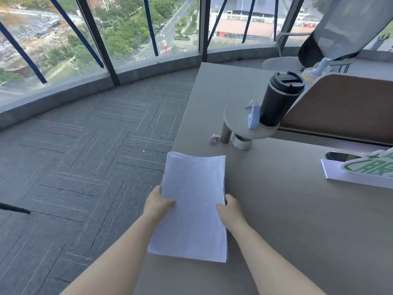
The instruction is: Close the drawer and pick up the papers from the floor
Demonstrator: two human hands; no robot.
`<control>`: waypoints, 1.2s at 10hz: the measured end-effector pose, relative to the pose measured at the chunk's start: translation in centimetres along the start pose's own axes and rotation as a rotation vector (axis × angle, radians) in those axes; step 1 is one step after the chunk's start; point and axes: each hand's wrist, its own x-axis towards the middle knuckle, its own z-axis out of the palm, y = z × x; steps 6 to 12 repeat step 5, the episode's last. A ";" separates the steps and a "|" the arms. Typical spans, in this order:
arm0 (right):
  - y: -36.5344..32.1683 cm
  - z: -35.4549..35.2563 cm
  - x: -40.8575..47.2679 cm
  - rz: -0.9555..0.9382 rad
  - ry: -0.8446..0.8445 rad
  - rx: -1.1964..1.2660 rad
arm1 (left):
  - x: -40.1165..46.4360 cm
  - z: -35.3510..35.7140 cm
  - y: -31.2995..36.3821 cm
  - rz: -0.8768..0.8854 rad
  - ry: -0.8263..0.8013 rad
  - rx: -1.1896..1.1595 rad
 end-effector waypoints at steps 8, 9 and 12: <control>1.7 -1.8 -2.8 0.033 0.247 -0.286 | -1.8 0.8 -1.9 0.198 0.279 0.515; 1.7 -1.8 -2.8 0.033 0.247 -0.286 | -1.8 0.8 -1.9 0.198 0.279 0.515; 1.7 -1.8 -2.8 0.033 0.247 -0.286 | -1.8 0.8 -1.9 0.198 0.279 0.515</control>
